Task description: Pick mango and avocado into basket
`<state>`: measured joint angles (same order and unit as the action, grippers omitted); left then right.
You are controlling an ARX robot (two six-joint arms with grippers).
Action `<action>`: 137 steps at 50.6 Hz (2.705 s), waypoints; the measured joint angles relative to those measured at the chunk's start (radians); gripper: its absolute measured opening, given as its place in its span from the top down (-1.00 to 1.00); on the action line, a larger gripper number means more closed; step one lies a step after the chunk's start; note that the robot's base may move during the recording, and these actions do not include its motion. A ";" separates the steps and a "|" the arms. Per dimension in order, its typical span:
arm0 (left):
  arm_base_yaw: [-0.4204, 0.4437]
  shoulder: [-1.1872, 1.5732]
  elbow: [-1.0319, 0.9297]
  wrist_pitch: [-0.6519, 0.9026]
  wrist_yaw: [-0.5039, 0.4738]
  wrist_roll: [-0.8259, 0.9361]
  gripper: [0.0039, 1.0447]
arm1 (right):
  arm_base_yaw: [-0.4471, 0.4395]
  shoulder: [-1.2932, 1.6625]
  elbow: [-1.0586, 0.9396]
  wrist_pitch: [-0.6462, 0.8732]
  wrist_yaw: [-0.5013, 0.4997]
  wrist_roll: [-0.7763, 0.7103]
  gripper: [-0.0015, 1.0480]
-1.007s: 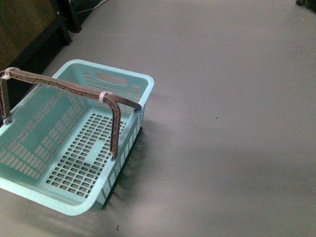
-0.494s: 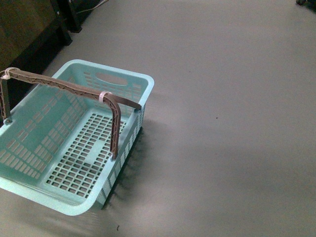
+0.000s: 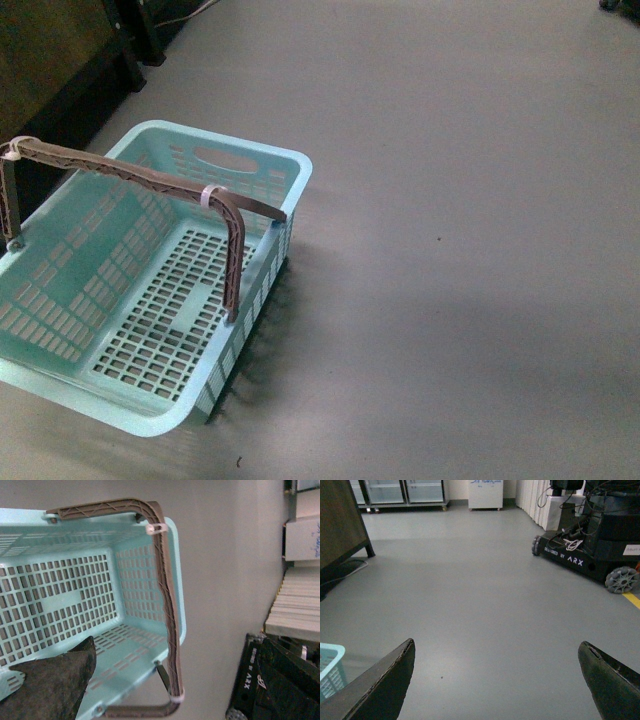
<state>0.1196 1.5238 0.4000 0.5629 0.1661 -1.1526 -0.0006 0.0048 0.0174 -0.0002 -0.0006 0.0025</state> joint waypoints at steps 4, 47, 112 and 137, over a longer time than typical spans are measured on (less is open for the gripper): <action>-0.029 0.193 0.079 0.061 -0.022 -0.033 -0.85 | 0.000 0.000 0.000 0.000 0.000 0.000 -0.83; -0.276 0.787 0.662 0.084 -0.138 -0.214 0.05 | 0.000 0.000 0.000 0.000 0.000 0.000 -0.83; -0.225 -0.483 0.191 -0.520 -0.141 -0.370 0.91 | 0.000 0.000 0.000 0.000 0.000 0.000 -0.83; -0.216 -0.634 0.275 -0.650 -0.115 -0.367 0.91 | 0.000 0.000 0.000 0.000 0.000 0.000 -0.83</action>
<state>-0.0967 0.8902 0.6746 -0.0875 0.0509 -1.5200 -0.0006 0.0048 0.0174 -0.0002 -0.0006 0.0025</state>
